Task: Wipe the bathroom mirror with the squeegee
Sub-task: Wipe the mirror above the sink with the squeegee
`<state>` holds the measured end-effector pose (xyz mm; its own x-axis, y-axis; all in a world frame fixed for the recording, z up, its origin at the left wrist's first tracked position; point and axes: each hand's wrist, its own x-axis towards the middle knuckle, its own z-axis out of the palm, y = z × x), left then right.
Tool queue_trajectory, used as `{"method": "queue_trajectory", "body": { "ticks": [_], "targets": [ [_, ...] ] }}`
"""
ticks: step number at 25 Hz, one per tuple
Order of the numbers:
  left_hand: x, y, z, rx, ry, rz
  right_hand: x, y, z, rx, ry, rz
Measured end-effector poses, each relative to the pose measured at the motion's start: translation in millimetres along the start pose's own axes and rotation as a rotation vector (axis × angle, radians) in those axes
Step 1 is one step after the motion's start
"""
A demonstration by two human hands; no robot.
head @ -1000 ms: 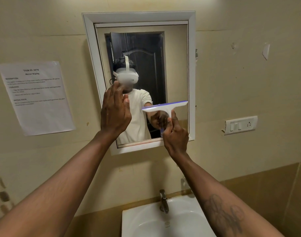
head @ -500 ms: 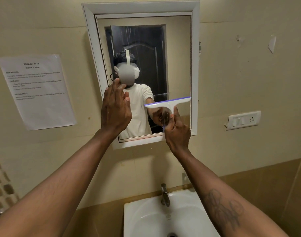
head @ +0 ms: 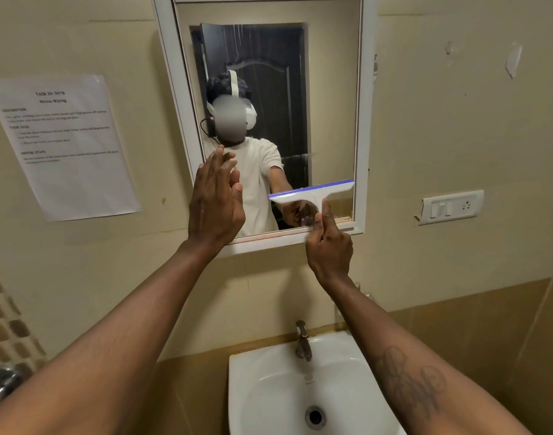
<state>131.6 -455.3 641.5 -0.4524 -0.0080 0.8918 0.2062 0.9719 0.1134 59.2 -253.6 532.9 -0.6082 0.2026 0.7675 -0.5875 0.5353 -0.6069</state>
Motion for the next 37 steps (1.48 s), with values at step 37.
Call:
{"method": "queue_trajectory", "body": {
  "ticks": [37],
  "targets": [
    [-48.7,6.1,-1.8,-0.006,-0.063,0.01,-87.1,18.2,-45.4,-0.155,-0.101,0.066]
  ]
}}
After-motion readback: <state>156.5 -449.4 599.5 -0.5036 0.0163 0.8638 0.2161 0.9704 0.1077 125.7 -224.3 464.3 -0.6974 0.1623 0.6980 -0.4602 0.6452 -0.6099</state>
